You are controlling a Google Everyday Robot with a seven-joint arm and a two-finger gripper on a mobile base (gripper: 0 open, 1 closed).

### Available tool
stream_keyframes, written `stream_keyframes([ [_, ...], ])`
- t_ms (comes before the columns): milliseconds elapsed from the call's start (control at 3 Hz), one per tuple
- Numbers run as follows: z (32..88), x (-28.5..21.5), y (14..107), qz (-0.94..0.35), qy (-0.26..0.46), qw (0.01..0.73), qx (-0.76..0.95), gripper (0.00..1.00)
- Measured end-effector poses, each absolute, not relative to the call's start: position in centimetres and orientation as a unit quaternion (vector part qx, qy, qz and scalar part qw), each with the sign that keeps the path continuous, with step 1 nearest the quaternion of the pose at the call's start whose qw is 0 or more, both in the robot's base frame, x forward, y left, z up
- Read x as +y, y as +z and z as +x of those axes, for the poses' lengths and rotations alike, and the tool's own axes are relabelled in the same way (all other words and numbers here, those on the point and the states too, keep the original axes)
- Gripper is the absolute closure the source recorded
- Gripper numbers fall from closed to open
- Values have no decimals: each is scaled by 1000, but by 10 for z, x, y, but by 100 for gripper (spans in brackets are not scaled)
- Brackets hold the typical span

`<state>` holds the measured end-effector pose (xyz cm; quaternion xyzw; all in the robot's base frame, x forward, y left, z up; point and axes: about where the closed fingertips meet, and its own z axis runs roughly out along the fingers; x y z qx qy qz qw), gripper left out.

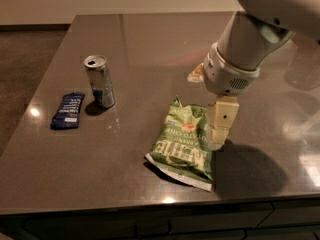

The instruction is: Pick green jalapeno chip bag

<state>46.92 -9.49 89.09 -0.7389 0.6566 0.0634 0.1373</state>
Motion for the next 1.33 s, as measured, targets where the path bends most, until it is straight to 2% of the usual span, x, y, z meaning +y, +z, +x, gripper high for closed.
stream_keyframes([
  [667,469,-91,862,-750,77,102,649,2],
  [1000,465,-91,857,-752,82,90,647,26],
  [1333,459,-93,863,-750,88,86,649,57],
])
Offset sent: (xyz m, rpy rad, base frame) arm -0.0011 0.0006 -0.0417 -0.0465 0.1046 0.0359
